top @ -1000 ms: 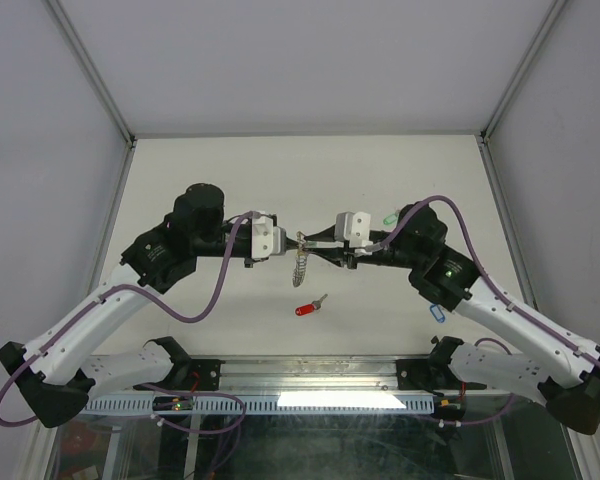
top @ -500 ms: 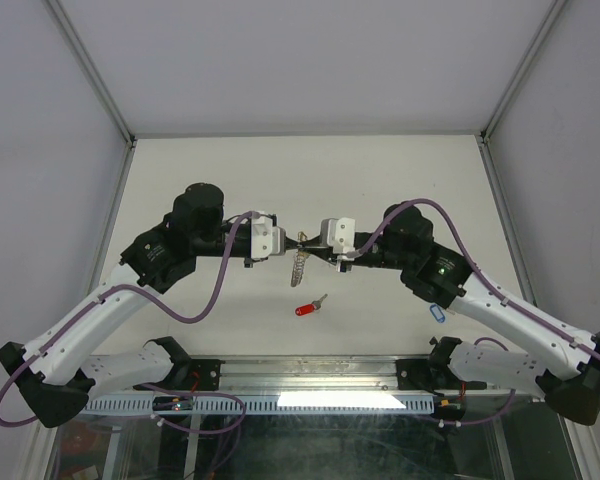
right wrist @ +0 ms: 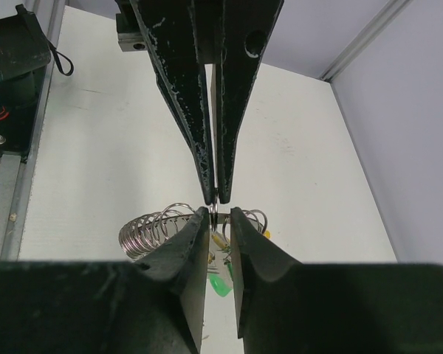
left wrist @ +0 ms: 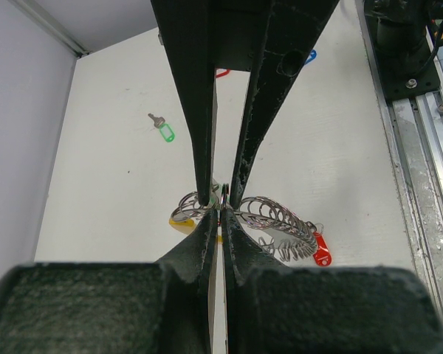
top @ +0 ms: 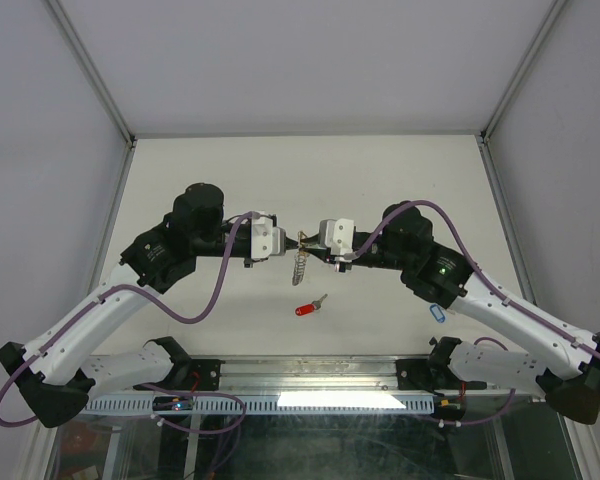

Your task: Put the keys on the keyring

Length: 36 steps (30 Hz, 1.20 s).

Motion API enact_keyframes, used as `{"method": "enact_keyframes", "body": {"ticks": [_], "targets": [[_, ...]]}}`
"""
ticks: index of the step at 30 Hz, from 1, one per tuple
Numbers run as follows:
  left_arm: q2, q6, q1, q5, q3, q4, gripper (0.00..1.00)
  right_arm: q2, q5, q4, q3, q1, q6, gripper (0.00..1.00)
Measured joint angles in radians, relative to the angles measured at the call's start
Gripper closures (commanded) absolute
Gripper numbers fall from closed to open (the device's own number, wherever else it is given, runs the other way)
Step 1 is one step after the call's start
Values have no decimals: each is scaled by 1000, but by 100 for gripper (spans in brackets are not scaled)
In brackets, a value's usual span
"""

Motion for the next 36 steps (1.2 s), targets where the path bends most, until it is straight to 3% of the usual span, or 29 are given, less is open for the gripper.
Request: {"method": "enact_keyframes", "body": {"ticks": [9,16,20,24,26,29,36], "targets": [[0,0,0,0,0,0,100,0,16,-11,0,0,-1,85],[0,0,0,0,2,0,100,0,19,-15,0,0,0,100],[0,0,0,0,2,0,99,0,17,-16,0,0,6,100],[-4,0,0,2,2,3,68,0,16,-13,0,0,17,100],[-18,-8,0,4,2,9,61,-1,15,-10,0,0,29,100],[-68,-34,0,5,-13,48,60,-10,15,22,-7,0,55,100],[-209,-145,0,6,-101,206,68,-80,-9,156,-82,0,149,100]]}}
